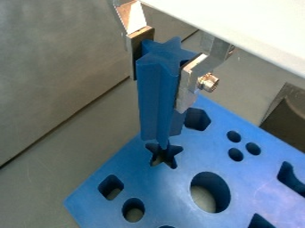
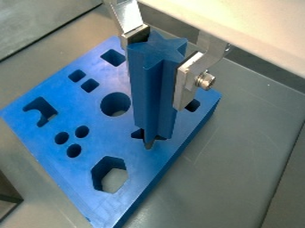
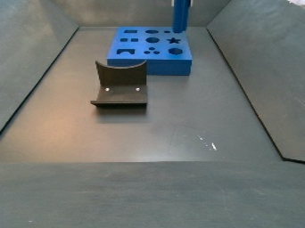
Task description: Insert the star object.
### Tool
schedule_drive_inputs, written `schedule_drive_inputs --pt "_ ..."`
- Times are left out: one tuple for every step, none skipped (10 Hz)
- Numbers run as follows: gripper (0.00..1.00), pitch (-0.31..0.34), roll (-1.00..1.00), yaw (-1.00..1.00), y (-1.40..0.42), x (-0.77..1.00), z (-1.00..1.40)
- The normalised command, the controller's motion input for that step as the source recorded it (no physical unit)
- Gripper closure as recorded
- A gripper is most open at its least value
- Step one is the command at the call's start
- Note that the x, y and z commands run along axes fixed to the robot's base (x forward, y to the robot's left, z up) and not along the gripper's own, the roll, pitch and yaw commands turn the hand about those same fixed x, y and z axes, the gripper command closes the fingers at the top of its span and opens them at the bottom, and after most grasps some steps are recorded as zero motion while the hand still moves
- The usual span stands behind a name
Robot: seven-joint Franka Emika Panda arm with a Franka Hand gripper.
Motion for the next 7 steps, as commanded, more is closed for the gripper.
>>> schedule_drive_inputs --pt "1.00 0.000 -0.08 0.00 0.03 0.05 -0.15" --pt "1.00 0.000 0.00 -0.14 -0.06 0.09 -0.47" --pt "1.00 0.099 0.07 -0.27 -0.10 0.18 -0.37" --pt "1.00 0.076 0.13 -0.19 -0.04 0.09 -0.46" --pt "1.00 0.026 0.06 0.00 0.00 0.17 -0.44" --pt "1.00 0.051 0.05 0.00 0.00 0.22 -0.36" --pt "1.00 0.047 0.06 0.07 0.03 0.15 -0.23"
